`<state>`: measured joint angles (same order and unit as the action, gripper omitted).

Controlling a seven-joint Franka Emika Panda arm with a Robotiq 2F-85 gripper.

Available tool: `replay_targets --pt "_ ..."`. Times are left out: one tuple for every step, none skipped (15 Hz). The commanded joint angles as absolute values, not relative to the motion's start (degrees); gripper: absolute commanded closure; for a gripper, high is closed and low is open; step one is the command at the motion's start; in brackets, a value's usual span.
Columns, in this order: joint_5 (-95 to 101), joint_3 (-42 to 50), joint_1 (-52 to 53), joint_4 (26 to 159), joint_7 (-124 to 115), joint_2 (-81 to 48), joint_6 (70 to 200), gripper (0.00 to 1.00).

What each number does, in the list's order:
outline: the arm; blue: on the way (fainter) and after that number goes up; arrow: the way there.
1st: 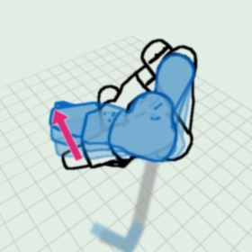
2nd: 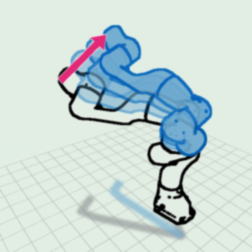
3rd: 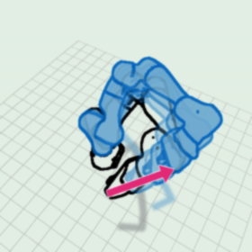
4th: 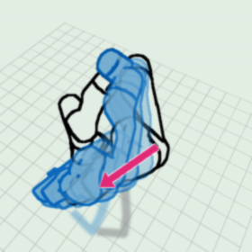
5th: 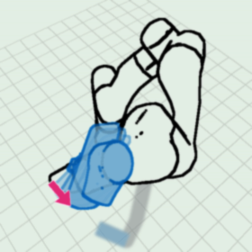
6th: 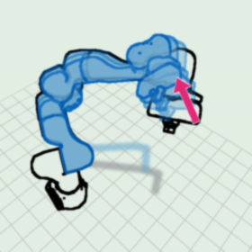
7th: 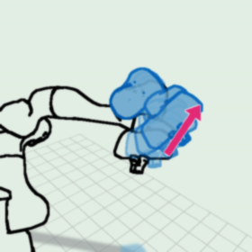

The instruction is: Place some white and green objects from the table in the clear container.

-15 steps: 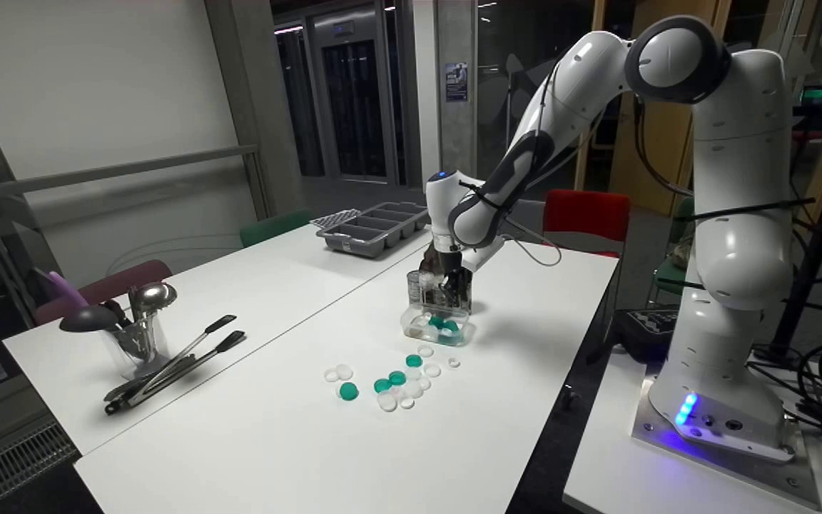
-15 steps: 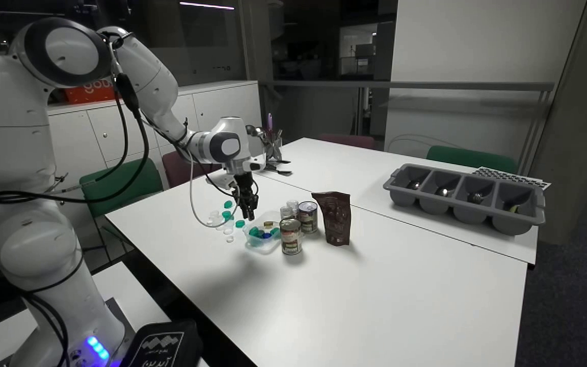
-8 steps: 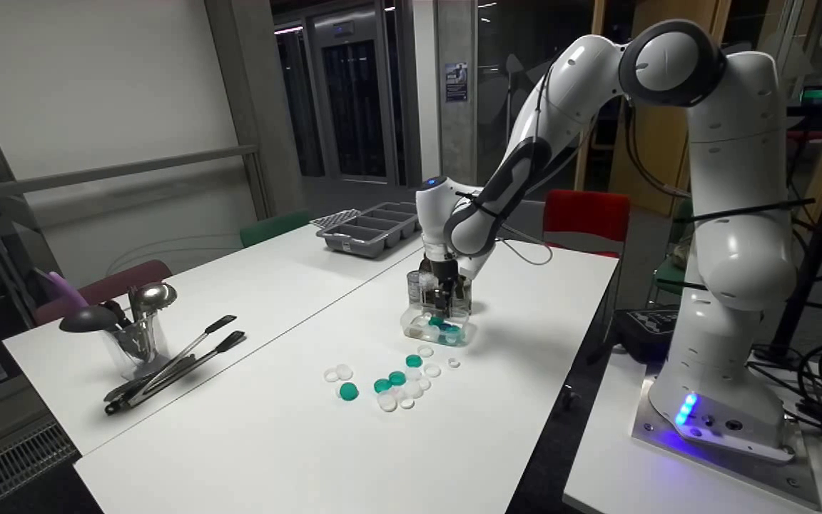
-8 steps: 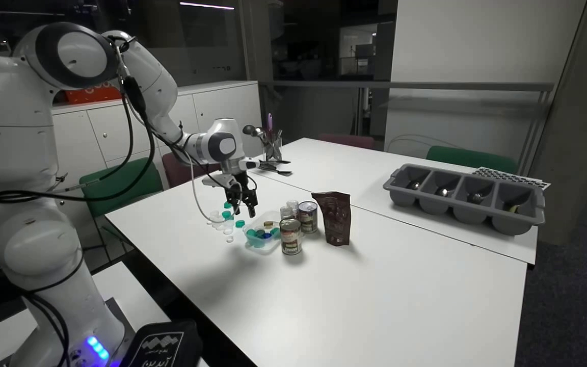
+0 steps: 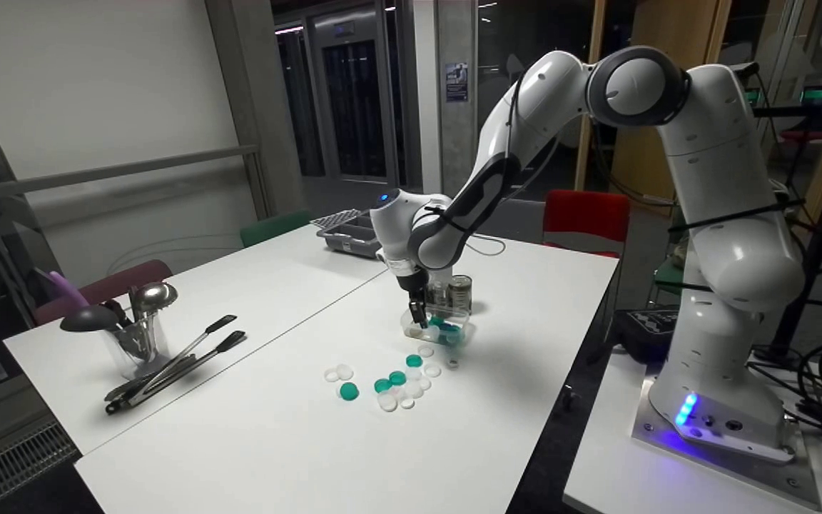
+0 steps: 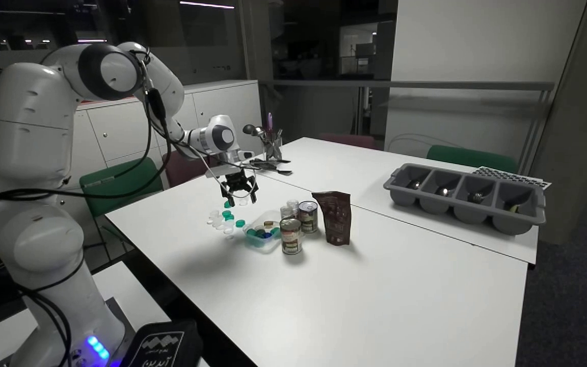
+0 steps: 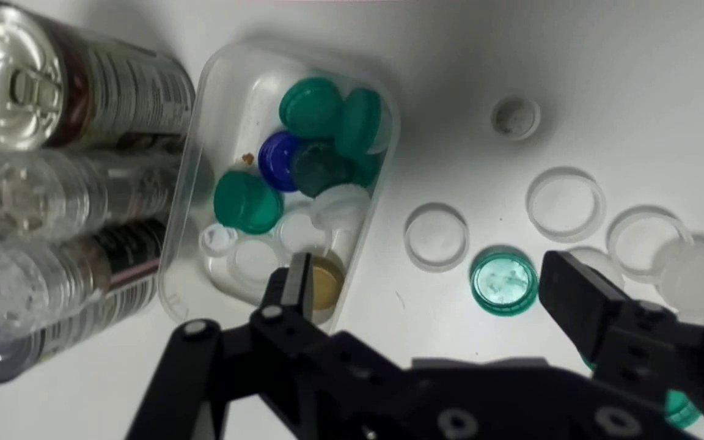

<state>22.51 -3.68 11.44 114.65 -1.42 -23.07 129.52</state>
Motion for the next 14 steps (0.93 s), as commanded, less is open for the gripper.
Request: replay_targets --pt "26.2 -4.0 11.8 106.5 7.4 -28.6 126.2 0.0" --pt "27.3 -4.0 11.8 105.3 9.8 -29.8 126.7 0.0" --pt "28.6 -3.8 11.9 104.3 11.9 -30.9 127.6 0.0" --pt "29.9 -3.7 12.0 103.5 13.9 -31.9 128.2 0.0" --pt "31.4 -3.6 12.1 102.9 15.7 -32.8 129.2 0.0" --pt "32.8 -3.6 11.9 102.5 17.6 -33.5 130.5 0.0" --pt "34.2 -3.6 11.7 102.9 19.1 -33.7 132.7 0.0" --pt "35.2 -3.8 11.1 103.4 20.7 -33.7 135.5 0.0" --pt "35.8 -4.1 10.4 104.3 22.3 -33.6 138.8 0.0" --pt "36.1 -4.4 9.5 105.8 23.8 -33.1 142.6 0.0" --pt "35.9 -4.7 8.5 106.8 25.5 -32.8 146.4 0.0" --pt "34.1 -5.7 6.7 108.4 27.8 -32.2 150.4 0.0" --pt "31.3 -7.4 4.6 109.8 30.7 -31.6 153.4 0.0" --pt "28.6 -9.2 2.5 110.9 33.8 -31.5 155.7 0.0"
